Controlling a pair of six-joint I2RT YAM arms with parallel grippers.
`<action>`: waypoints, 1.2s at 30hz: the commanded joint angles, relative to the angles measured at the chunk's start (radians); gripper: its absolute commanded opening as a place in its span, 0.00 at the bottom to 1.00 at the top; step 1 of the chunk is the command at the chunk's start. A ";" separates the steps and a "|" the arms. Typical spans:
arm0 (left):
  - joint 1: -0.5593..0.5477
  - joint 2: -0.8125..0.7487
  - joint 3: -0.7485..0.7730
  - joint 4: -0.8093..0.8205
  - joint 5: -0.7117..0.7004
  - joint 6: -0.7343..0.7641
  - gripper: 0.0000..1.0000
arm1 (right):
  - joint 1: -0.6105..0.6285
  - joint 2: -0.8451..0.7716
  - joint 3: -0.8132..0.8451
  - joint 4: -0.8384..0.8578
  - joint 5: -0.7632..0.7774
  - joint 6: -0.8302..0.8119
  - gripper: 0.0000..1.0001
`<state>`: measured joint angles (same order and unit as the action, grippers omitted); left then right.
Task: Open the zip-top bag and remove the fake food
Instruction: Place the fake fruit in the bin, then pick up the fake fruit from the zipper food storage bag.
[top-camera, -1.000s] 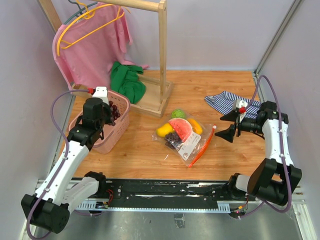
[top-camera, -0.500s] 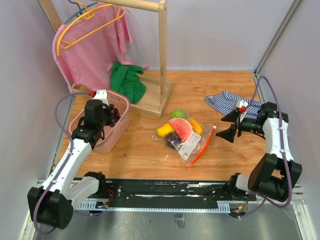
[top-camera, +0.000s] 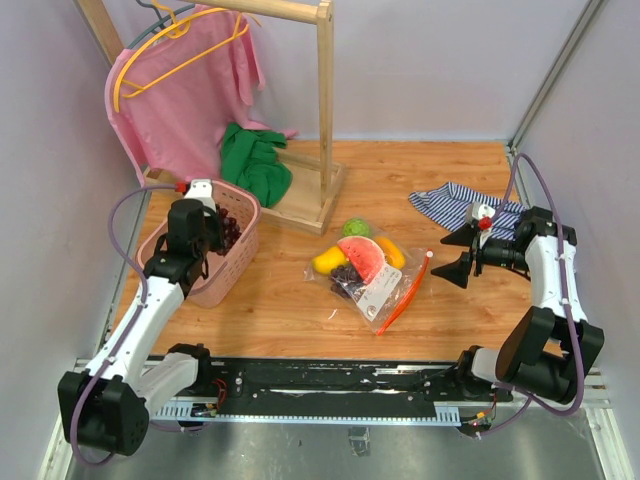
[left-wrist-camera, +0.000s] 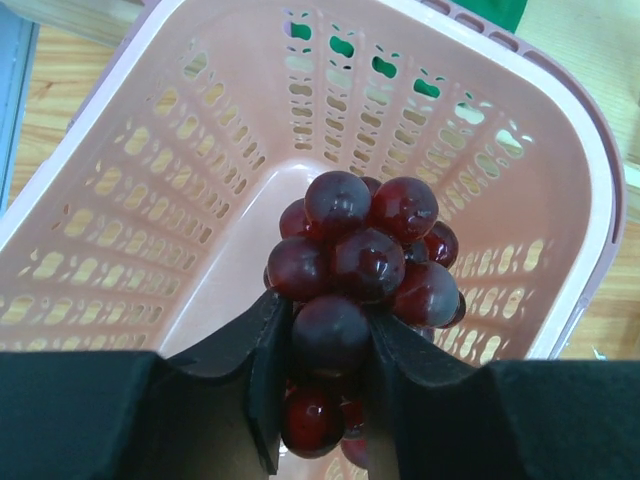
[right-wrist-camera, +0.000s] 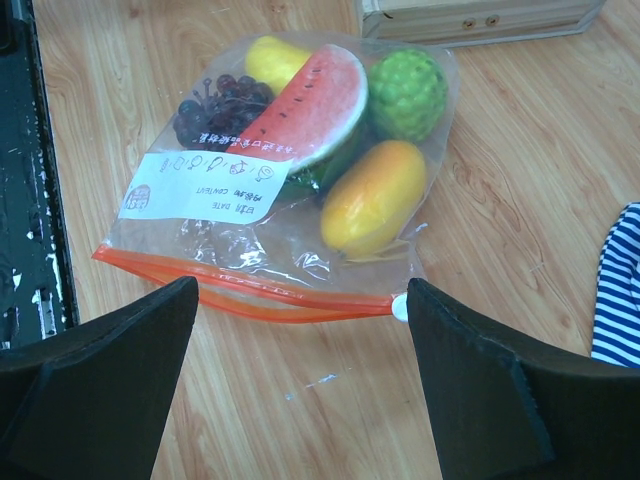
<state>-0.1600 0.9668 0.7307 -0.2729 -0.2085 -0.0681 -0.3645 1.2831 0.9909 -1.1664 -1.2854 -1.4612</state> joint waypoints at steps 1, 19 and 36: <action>0.013 0.005 -0.007 0.055 -0.029 0.001 0.37 | -0.019 -0.026 -0.009 -0.068 -0.046 -0.080 0.86; 0.022 -0.242 0.053 0.028 0.306 -0.206 0.97 | 0.012 -0.112 -0.008 -0.303 -0.131 -0.394 0.91; -0.304 -0.273 -0.060 0.265 0.542 -0.551 0.66 | 0.071 -0.167 -0.090 -0.432 -0.106 -0.712 0.94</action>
<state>-0.3832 0.6861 0.6857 -0.0860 0.3740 -0.5797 -0.3176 1.1286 0.8917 -1.5524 -1.4414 -2.0239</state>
